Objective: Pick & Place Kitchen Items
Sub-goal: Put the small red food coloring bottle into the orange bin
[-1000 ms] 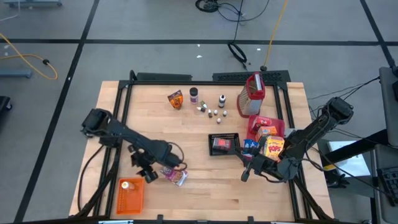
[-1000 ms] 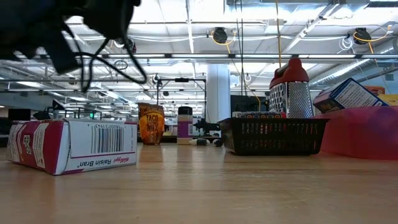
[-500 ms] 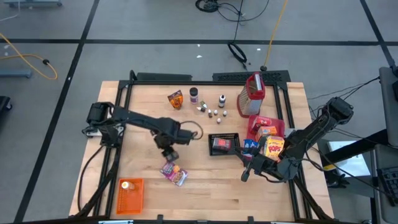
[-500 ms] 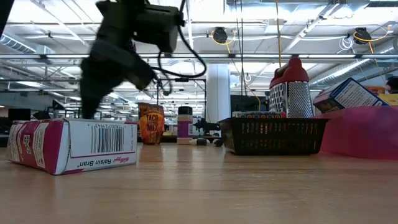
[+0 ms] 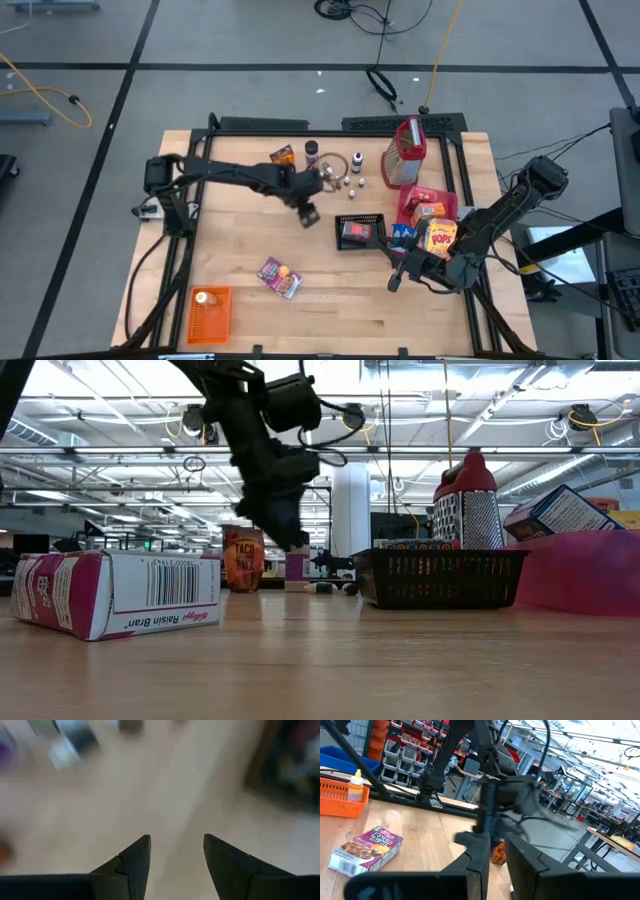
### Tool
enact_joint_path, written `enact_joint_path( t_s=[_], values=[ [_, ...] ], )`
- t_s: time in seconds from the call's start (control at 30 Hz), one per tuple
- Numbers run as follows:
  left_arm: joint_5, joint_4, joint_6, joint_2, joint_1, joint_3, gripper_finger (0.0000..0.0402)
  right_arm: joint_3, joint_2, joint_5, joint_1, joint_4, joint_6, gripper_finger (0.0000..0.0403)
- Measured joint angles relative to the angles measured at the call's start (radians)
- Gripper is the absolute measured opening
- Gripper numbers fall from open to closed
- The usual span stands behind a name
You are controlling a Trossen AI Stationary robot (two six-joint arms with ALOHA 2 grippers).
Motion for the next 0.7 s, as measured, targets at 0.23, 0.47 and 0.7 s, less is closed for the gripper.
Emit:
enact_joint_path(
  t_s=[0.23,0.47,0.7],
  values=[
    [-0.012,0.276,0.154,0.0,0.047,0.0,0.0186,0.0,0.0,0.0,0.0,0.0,-0.013,0.0054],
    [-0.01,0.481,0.239,0.037,0.057,0.001,0.0186,0.0,0.0,0.0,0.0,0.0,-0.027,0.0054],
    [0.009,0.581,0.299,0.12,0.058,-0.001,0.0186,-0.001,0.0,0.002,0.0,0.001,-0.031,0.0054]
  ],
)
